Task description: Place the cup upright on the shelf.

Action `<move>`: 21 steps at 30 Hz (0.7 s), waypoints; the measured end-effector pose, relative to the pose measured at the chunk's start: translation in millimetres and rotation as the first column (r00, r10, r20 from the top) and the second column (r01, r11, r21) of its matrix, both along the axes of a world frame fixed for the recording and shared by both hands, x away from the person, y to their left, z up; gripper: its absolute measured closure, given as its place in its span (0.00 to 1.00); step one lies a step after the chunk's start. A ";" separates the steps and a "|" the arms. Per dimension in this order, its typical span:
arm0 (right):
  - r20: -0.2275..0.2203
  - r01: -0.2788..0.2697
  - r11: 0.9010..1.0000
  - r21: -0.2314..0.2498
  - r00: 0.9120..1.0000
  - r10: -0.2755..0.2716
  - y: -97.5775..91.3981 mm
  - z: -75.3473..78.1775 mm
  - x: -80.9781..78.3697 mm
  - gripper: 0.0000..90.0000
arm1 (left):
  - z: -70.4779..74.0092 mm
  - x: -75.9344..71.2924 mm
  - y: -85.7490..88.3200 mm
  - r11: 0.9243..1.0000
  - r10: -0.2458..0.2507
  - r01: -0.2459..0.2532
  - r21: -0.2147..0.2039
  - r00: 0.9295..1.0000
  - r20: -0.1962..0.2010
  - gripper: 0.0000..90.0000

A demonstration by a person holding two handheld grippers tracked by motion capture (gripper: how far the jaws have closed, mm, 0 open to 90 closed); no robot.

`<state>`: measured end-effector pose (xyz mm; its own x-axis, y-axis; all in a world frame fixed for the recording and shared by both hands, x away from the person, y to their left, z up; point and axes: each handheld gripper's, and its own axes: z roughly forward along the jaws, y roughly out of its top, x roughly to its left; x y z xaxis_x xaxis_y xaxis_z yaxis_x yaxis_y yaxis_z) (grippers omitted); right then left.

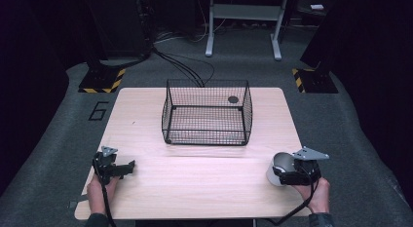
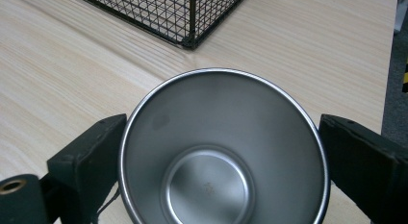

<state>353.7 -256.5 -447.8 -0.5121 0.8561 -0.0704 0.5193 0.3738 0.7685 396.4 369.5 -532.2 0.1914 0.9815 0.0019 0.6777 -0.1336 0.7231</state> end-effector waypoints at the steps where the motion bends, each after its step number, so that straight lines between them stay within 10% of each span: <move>1: 0.003 0.004 1.000 0.008 1.000 -0.004 -0.1 -0.4 -0.5 0.06 | 0.0 0.0 0.0 1.000 0.000 0.000 0.000 1.000 0.000 0.00; 21: 0.020 -0.011 1.000 0.006 1.000 0.011 12.4 8.5 5.3 0.07 | 0.0 0.0 0.0 1.000 0.000 0.000 0.000 1.000 0.000 0.00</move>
